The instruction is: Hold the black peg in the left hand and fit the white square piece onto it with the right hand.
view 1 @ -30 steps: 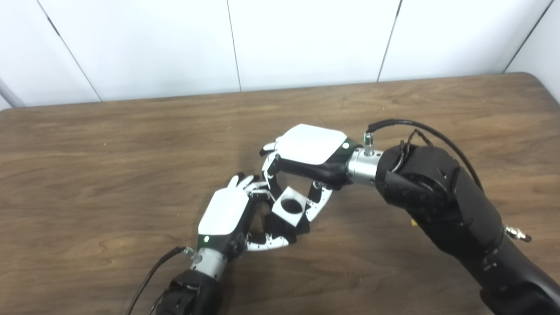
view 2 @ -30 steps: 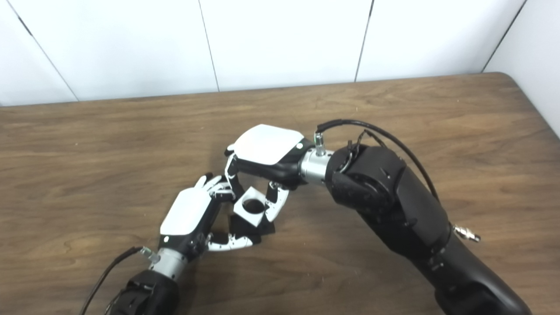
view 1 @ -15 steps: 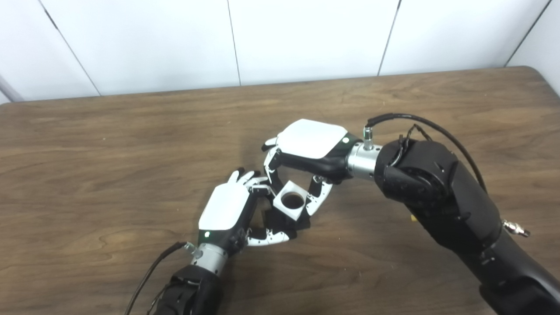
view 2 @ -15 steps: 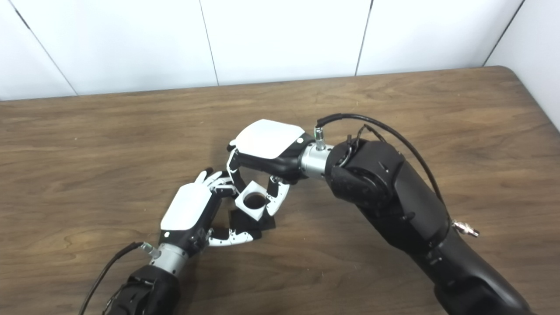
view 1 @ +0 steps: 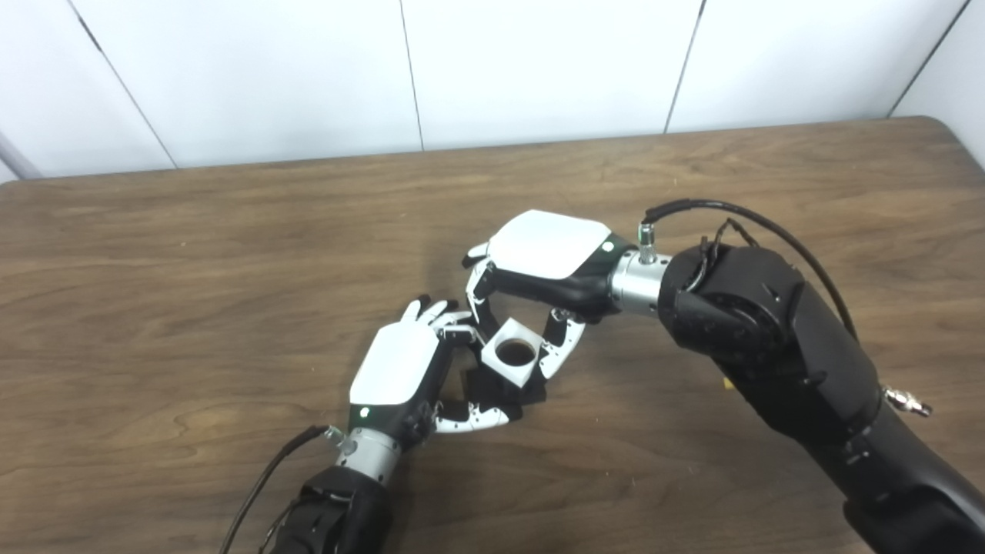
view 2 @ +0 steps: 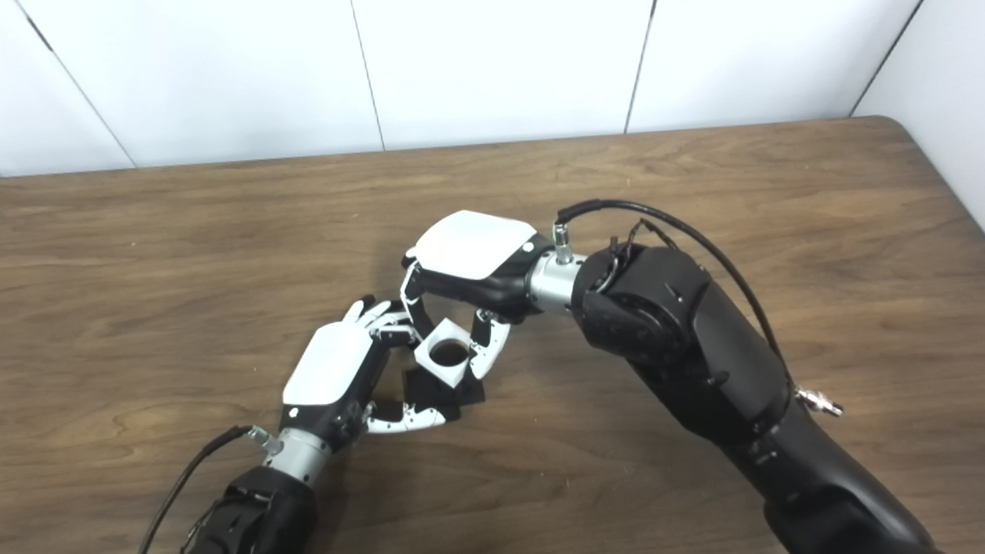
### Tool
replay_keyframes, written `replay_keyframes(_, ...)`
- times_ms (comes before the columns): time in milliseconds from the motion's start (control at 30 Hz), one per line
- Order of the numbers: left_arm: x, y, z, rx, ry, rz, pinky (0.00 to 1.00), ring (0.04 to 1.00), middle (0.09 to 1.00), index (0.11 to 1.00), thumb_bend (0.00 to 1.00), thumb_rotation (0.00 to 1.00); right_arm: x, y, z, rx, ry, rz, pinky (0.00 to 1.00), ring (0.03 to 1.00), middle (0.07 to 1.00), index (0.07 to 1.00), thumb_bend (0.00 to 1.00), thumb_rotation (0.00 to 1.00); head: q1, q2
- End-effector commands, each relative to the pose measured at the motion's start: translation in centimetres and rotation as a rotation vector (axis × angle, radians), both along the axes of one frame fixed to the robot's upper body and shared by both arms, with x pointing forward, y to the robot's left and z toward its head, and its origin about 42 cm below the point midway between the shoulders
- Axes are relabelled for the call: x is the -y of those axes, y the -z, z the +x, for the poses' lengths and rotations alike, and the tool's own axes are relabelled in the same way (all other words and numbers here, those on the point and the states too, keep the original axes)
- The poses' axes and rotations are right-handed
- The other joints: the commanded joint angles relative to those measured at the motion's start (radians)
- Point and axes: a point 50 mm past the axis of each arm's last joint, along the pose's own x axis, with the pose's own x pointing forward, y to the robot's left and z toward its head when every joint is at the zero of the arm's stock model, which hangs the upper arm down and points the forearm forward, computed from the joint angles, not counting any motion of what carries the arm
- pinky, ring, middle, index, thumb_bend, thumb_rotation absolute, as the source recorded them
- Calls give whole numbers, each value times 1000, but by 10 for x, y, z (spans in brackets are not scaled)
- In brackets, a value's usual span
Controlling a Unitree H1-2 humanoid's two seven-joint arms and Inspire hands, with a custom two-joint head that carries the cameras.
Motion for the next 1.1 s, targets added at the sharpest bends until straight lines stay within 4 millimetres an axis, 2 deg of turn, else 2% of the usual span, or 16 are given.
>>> replay_keyframes(0, 4, 9, -7, -50, 32, 38, 1000, 917, 808, 489, 518, 55, 2, -13, 1, 50, -3, 17, 887, 898, 734, 484, 523, 131, 0, 2)
replay_keyframes(1067, 3, 10, -6, -49, 30, 44, 1000, 913, 805, 488, 518, 56, 2, -9, -3, 45, -1, 0, 868, 892, 737, 488, 526, 141, -9, 12)
